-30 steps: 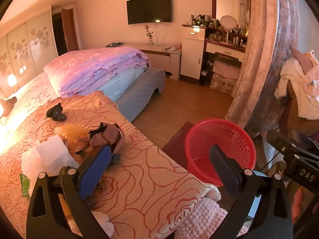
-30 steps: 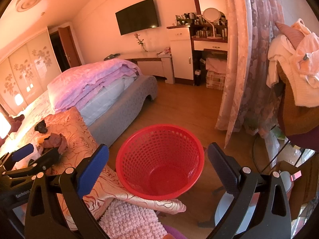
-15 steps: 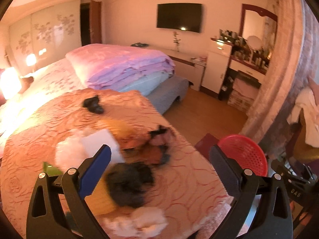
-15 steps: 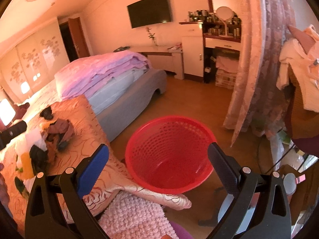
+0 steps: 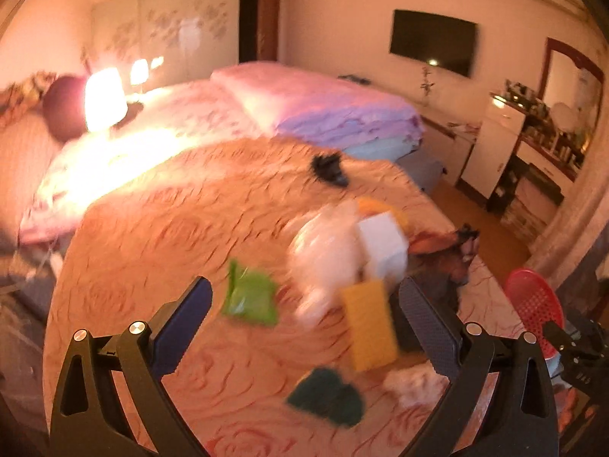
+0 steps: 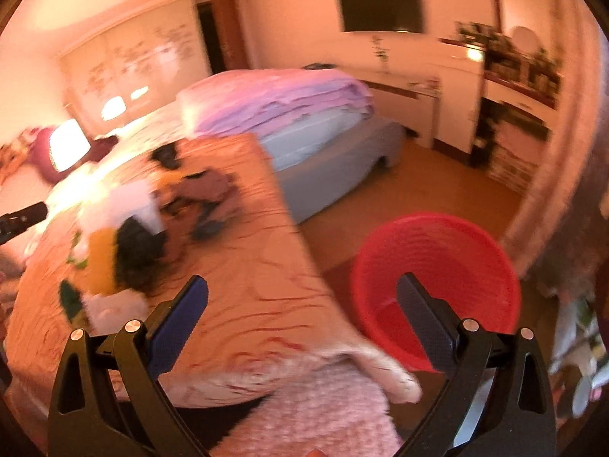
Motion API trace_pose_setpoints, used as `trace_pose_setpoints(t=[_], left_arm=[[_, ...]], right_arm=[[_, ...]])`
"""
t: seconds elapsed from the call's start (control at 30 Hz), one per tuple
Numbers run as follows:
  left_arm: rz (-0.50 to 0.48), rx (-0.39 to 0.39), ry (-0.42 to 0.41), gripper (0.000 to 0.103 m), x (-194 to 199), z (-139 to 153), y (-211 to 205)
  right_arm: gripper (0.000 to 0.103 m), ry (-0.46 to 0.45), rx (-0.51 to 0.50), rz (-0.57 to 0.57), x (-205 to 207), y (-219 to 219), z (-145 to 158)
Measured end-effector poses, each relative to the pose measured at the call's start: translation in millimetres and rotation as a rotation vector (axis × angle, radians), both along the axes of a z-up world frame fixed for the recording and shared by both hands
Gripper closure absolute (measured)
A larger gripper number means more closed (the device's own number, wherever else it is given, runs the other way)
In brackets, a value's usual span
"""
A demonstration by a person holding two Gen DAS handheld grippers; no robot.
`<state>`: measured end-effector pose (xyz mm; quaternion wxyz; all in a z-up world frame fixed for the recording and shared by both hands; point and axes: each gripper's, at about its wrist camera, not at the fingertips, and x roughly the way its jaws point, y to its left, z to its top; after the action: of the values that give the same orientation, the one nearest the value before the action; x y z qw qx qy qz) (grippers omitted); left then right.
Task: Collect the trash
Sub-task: 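Grasp the dark green fuzzy item with the left tool while the right tool grasps white mesh netting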
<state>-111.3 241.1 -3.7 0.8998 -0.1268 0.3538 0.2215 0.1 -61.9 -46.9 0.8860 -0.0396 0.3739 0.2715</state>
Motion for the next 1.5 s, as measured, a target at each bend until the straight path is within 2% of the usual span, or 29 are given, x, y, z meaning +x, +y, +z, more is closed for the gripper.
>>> trace_pose_setpoints(t=[0.23,0.4,0.57,0.6,0.67,0.7,0.77,1.03,1.13,1.3,1.37,1.5], left_arm=[[0.013,-0.069,0.071,0.008,-13.5,-27.4,9.2],[-0.041,-0.137,0.103,0.010,-9.2,-49.0,3.1],[-0.090,-0.215,0.139,0.049,-5.0,-66.4,0.3],[-0.092,-0.228,0.146,0.052,-4.1,-70.0,-0.8],[-0.103,-0.230,0.144,0.055,-3.2,-72.1,-4.6],[-0.114,-0.234,0.142,0.061,-2.8,-71.8,-6.0],[-0.115,-0.231,0.137,0.066,-1.3,-71.2,-7.2],[-0.088,-0.211,0.112,0.070,-6.1,-62.5,-2.3],[-0.074,-0.191,0.099,0.071,-8.7,-57.4,2.2],[-0.044,-0.168,0.084,0.071,-12.9,-50.6,10.1],[-0.036,-0.164,0.077,0.071,-14.1,-48.9,12.2],[-0.022,-0.167,0.066,0.071,-14.4,-46.7,15.7]], right_arm=[[0.007,0.009,-0.025,0.192,-22.0,52.1,-0.5],[0.007,0.016,-0.058,0.291,-38.0,72.2,-4.8],[0.007,0.033,-0.073,0.328,-43.2,80.6,-9.2],[0.007,0.036,-0.074,0.329,-42.9,81.0,-9.7],[0.007,0.036,-0.075,0.331,-42.5,83.1,-10.3],[0.007,0.034,-0.075,0.334,-42.4,85.0,-11.1],[0.007,0.031,-0.076,0.346,-42.9,87.6,-12.4],[0.009,0.007,-0.092,0.436,-51.4,117.3,-16.0],[0.017,0.046,-0.096,0.462,-49.5,127.0,-22.7],[0.044,0.105,-0.102,0.482,-47.9,132.4,-32.2],[0.052,0.108,-0.100,0.485,-48.6,130.8,-31.5],[0.058,0.113,-0.084,0.480,-49.9,125.0,-27.1]])
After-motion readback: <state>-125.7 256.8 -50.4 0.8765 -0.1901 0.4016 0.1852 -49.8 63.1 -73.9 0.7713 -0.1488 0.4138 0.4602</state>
